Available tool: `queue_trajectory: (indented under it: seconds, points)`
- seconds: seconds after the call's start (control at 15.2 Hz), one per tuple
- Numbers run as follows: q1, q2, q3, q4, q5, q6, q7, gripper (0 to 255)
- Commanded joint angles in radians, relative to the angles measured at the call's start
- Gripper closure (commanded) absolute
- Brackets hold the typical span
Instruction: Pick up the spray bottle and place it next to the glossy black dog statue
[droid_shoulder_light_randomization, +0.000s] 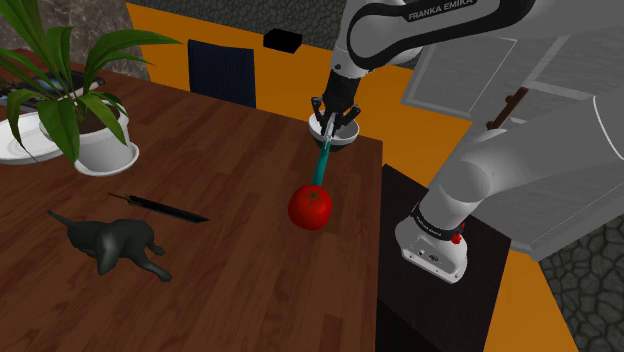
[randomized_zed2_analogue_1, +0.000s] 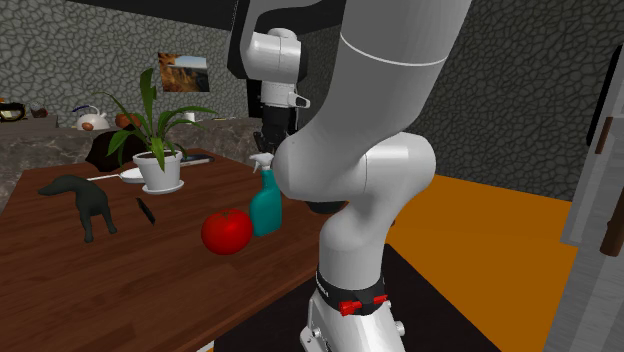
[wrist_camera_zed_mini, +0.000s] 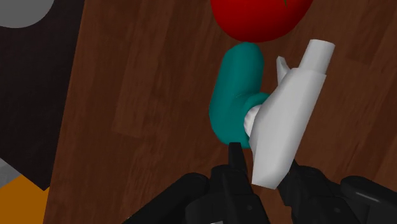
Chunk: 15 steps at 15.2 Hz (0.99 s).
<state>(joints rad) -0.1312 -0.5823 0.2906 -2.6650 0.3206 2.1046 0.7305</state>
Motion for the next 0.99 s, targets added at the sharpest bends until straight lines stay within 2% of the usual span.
queue_trajectory:
  seconds: [0.0, 0.92]
  points:
    - [0.000, 0.000, 0.000, 0.000, 0.000, 0.000, 0.000, 255]
    - [-0.010, -0.060, -0.032, 0.149, -0.034, -0.207, 0.025, 255]
